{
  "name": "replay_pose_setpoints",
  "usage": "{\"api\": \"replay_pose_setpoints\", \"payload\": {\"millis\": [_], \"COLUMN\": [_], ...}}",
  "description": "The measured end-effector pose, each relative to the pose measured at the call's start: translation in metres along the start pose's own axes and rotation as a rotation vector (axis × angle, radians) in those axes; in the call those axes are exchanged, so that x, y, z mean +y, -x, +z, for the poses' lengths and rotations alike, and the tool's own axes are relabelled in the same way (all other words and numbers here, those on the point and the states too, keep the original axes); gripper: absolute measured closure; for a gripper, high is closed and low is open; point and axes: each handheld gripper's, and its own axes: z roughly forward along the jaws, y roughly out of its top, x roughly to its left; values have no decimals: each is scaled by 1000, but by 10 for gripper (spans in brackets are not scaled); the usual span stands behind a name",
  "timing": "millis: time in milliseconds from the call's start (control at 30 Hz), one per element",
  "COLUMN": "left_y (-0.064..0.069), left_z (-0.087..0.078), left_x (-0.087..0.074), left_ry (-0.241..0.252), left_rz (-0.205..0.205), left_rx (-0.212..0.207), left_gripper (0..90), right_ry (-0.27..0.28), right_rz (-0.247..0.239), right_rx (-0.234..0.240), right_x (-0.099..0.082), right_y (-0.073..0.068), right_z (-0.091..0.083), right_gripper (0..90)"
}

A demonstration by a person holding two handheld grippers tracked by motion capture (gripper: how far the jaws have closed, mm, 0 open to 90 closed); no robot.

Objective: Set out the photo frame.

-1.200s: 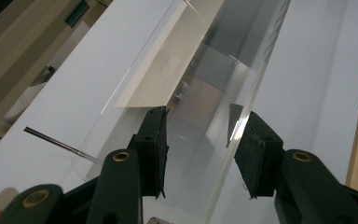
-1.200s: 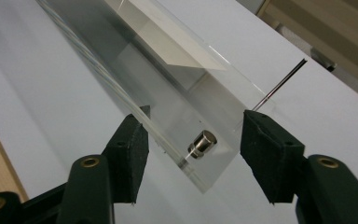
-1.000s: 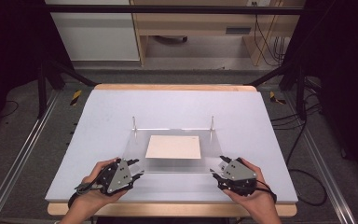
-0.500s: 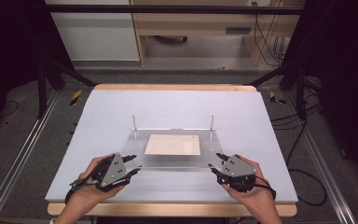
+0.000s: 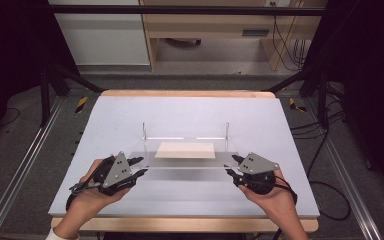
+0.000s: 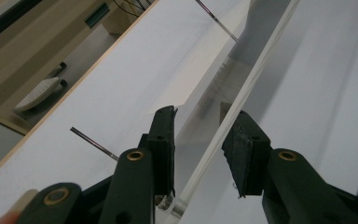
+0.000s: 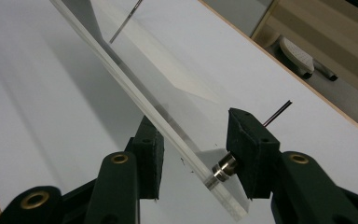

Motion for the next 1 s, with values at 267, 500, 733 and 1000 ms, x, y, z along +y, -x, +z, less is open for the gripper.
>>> {"api": "replay_pose_setpoints", "payload": {"millis": [267, 500, 733, 1000], "left_y": [-11, -26, -46, -70], "left_z": [-1, 0, 3, 8], "left_x": [14, 22, 35, 48], "left_ry": [-49, -51, -49, -54], "left_rz": [14, -2, -12, -8], "left_rx": [-9, -30, -40, -56], "left_gripper": [667, 669, 664, 654], "right_ry": [-25, -22, -15, -7], "right_rz": [1, -7, -6, -15], "right_rx": [5, 3, 11, 2], "right_x": [12, 21, 36, 51], "right_y": [9, 19, 35, 53], "right_z": [1, 2, 7, 13], "right_gripper": [578, 575, 560, 543]}}
